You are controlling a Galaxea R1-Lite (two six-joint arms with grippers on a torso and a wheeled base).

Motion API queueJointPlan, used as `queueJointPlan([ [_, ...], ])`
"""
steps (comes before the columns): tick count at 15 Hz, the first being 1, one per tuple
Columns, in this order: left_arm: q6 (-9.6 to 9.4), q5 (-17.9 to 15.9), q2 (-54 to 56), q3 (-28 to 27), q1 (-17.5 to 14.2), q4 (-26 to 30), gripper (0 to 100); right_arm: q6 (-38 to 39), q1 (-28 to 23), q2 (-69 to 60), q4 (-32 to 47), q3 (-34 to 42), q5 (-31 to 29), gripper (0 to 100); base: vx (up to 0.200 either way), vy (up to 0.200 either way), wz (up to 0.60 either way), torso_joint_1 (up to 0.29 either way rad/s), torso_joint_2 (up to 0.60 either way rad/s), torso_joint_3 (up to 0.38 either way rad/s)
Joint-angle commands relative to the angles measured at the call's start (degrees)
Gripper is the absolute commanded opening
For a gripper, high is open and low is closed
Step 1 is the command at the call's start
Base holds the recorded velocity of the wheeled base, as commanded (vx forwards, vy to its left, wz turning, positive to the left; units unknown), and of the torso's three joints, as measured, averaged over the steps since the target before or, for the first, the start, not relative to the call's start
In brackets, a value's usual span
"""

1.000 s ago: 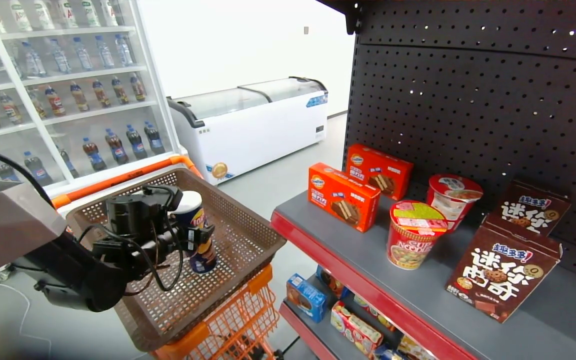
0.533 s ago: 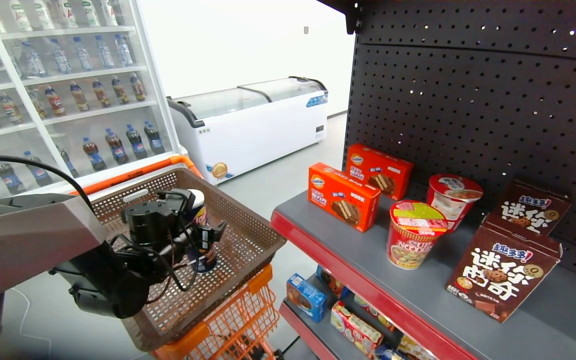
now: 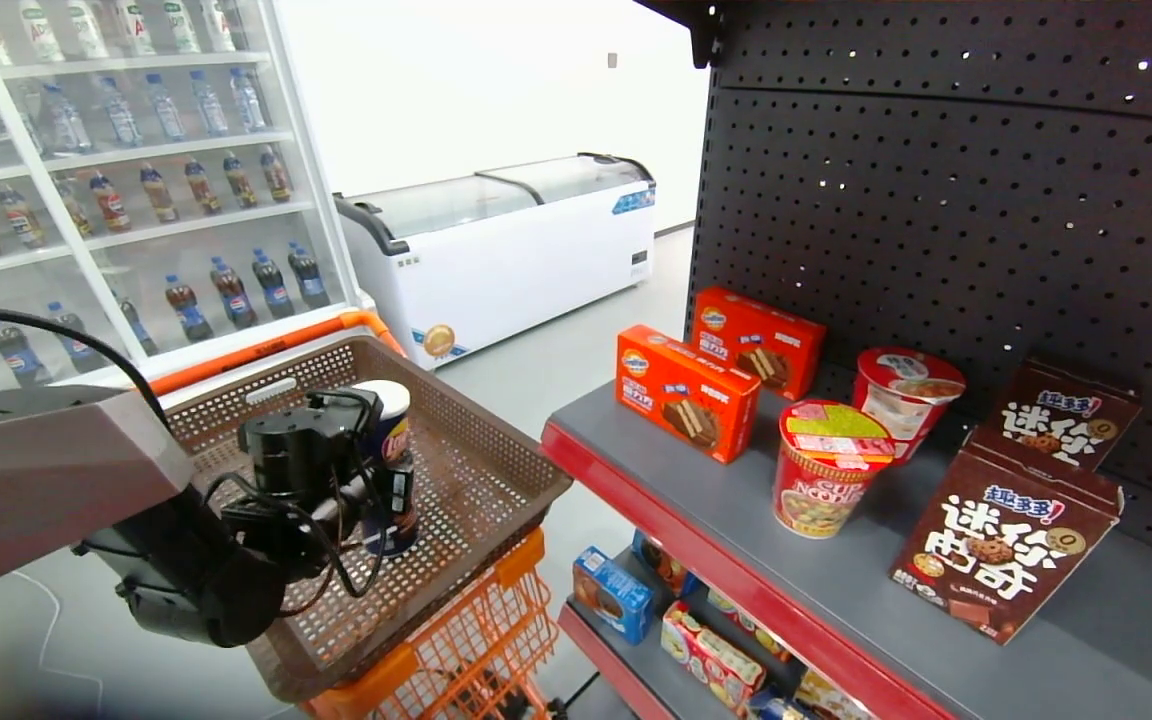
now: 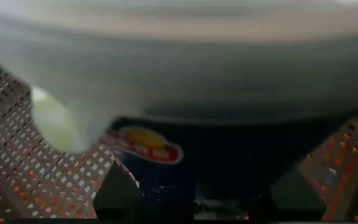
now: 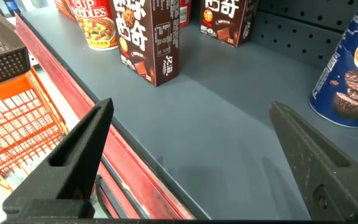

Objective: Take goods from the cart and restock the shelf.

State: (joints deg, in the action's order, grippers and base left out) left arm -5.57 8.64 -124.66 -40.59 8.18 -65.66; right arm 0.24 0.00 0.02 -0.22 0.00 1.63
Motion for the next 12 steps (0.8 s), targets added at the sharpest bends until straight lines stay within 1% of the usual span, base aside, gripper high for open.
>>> queueJointPlan([
  [1,-0.41,0.1,15.3,-2.6,-0.3,13.0,0,0.0,0.0,0.0,0.0,0.0,0.0,100,0.000,0.000,0.00,0.000,0.00,0.000],
  [2,-0.32,-1.4,21.3,-5.2,-0.4,22.1,0,0.0,0.0,0.0,0.0,0.0,0.0,100,0.000,0.000,0.00,0.000,0.00,0.000],
  [3,-0.32,-2.0,26.0,-7.5,-0.5,30.0,0,0.0,0.0,0.0,0.0,0.0,0.0,100,0.000,0.000,0.00,0.000,0.00,0.000],
  [5,-0.67,-1.6,33.3,-9.1,-0.5,41.0,0,0.0,0.0,0.0,0.0,0.0,0.0,100,0.000,0.000,0.00,0.000,0.00,0.000],
  [6,-0.84,-1.6,37.8,-6.7,-0.3,41.9,0,0.0,0.0,0.0,0.0,0.0,0.0,100,0.000,0.000,0.00,0.000,0.00,0.000],
  [7,-1.55,-1.8,41.5,-4.0,-0.4,42.0,0,0.0,0.0,0.0,0.0,0.0,0.0,100,0.000,0.000,0.00,0.000,0.00,0.000],
  [9,-7.70,-2.1,48.0,1.8,-0.5,43.1,0,0.0,0.0,0.0,0.0,0.0,0.0,100,0.000,0.000,0.00,0.000,0.00,0.000],
  [10,-9.11,-1.6,49.3,3.6,-0.8,42.6,0,0.0,0.0,0.0,0.0,0.0,0.0,100,0.000,0.000,0.00,0.000,0.00,0.000],
  [11,-9.99,-0.4,51.5,5.9,-2.2,41.8,0,0.0,0.0,0.0,0.0,0.0,0.0,100,0.000,0.000,0.00,0.000,0.00,0.000],
  [12,-10.34,0.2,52.7,6.5,-3.1,41.5,0,0.0,0.0,0.0,0.0,0.0,0.0,100,0.000,0.000,0.00,0.000,0.00,0.000],
])
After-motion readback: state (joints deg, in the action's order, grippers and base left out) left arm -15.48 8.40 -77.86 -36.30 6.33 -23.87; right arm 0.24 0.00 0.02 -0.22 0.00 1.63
